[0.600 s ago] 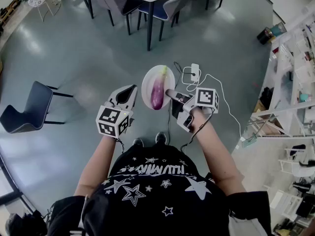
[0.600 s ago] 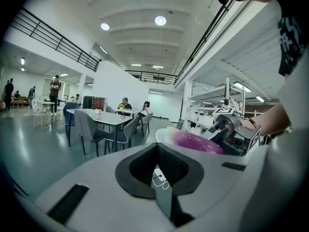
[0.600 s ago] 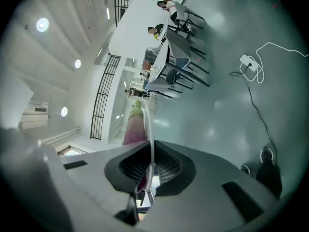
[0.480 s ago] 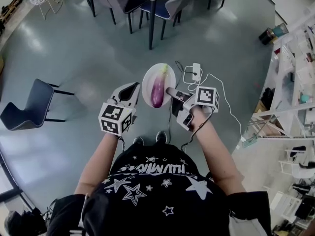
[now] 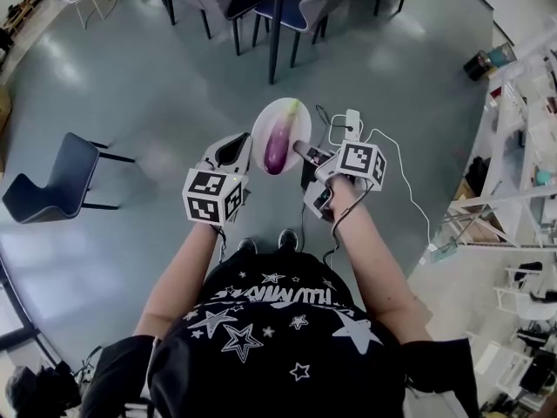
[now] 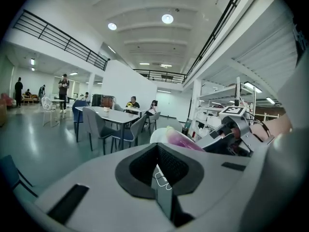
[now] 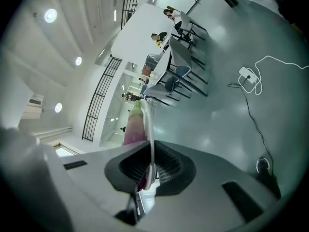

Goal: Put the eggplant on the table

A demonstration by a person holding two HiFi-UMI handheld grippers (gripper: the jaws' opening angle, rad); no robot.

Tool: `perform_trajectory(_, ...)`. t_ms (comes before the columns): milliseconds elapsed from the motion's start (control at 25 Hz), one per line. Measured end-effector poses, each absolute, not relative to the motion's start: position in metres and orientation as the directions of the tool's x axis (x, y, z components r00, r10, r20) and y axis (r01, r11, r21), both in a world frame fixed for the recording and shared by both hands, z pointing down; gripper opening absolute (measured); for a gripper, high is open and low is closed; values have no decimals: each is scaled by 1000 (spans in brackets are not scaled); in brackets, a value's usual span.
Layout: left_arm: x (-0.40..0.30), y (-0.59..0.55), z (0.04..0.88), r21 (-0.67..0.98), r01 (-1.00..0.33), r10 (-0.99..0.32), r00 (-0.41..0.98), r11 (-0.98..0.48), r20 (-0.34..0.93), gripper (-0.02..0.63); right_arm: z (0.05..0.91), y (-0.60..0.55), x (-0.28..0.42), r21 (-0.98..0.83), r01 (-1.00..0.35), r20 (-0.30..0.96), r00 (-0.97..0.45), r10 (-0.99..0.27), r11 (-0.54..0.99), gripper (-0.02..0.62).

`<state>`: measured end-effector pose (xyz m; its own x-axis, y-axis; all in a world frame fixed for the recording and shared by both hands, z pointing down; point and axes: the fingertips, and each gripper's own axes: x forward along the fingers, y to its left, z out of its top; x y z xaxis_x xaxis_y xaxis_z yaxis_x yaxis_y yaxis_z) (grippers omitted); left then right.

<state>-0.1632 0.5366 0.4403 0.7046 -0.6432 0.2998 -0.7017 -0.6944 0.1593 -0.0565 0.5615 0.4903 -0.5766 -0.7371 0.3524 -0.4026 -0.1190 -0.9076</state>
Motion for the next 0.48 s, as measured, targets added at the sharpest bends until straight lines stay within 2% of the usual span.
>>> perform_trajectory(480, -150, 524, 447, 172, -713, -648, 694, -680, 315, 8, 499, 556, -44, -893, -434, 375, -572, -730, -118, 21)
